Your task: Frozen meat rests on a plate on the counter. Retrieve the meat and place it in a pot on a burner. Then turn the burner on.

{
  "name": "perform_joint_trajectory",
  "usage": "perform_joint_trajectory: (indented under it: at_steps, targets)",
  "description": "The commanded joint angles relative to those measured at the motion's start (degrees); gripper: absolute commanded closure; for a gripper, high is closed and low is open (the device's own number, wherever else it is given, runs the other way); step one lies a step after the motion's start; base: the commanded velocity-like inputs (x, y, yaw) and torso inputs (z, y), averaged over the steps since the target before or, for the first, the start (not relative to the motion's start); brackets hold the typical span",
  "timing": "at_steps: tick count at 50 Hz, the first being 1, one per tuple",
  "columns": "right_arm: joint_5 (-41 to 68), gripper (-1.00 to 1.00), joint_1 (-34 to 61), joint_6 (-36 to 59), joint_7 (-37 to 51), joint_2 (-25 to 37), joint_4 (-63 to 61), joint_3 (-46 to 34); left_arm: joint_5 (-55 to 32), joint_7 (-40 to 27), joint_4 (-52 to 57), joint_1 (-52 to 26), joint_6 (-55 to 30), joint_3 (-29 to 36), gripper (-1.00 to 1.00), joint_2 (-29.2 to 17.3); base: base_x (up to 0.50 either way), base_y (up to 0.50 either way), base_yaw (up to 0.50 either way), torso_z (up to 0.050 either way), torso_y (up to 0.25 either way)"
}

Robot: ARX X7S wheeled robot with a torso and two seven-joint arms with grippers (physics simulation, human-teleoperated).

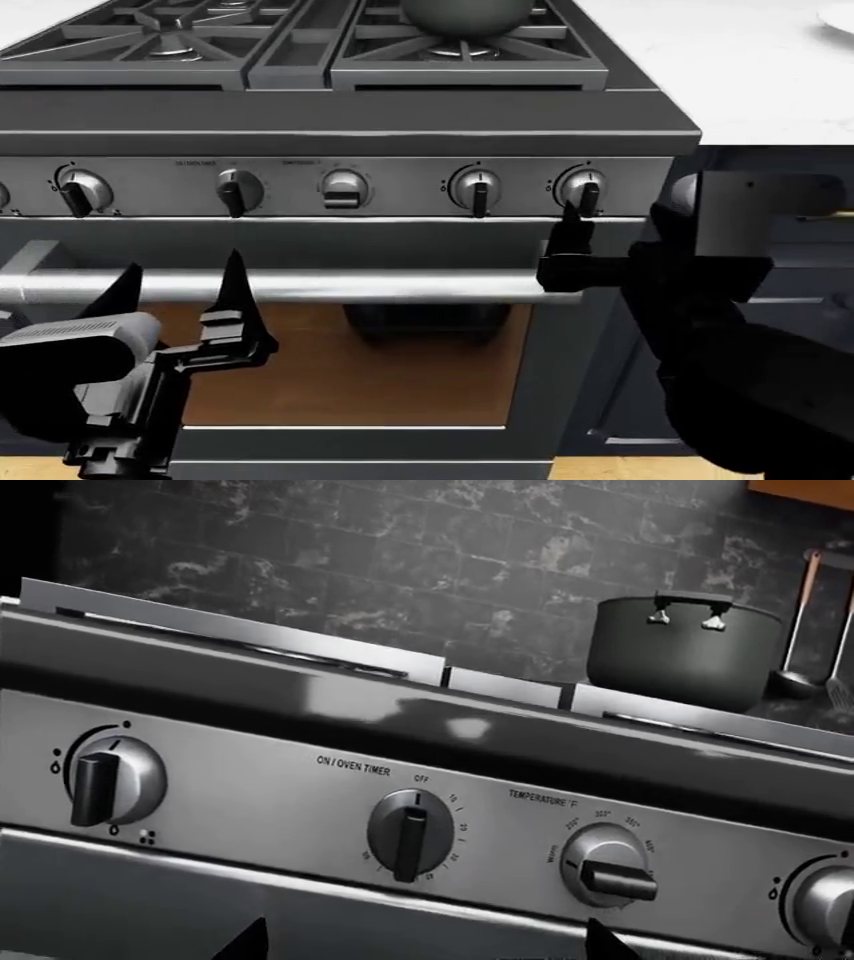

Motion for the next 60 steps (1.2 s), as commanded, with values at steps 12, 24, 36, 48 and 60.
perform_joint_trajectory:
  at_steps: [12,24,36,48,60]
  targets:
    - [2.5,-1.00,3.0,4.2,2.3,-1.0,3.0,-2.3,-1.1,0.4,-1.6,1.3,1.3,-0.7,-1.00,0.6,0.00,0.00,0.00,0.000,0.000]
    - [-1.8,-1.00,5.4,5.2,-0.1,-2.4,6.7,-4.8,-1.9,0.8,-2.5,1.7,2.0,-1.1,-1.00,0.8,0.00,0.00,0.00,0.000,0.000]
    - [-3.6,-1.00,6.8,4.6,-2.0,-4.0,10.3,-5.6,-2.3,1.2,-3.6,1.7,2.2,-1.0,-1.00,1.0,0.00,0.00,0.00,0.000,0.000]
    - [-5.0,-1.00,6.7,3.7,-2.9,-5.0,12.8,-6.0,-2.3,1.4,-4.4,1.8,2.4,-0.7,-1.00,1.2,0.00,0.00,0.00,0.000,0.000]
    - [-6.6,-1.00,7.2,3.1,-4.0,-6.1,15.8,-6.7,-2.6,1.4,-5.0,1.7,2.6,-0.9,-1.00,1.3,0.00,0.00,0.00,0.000,0.000]
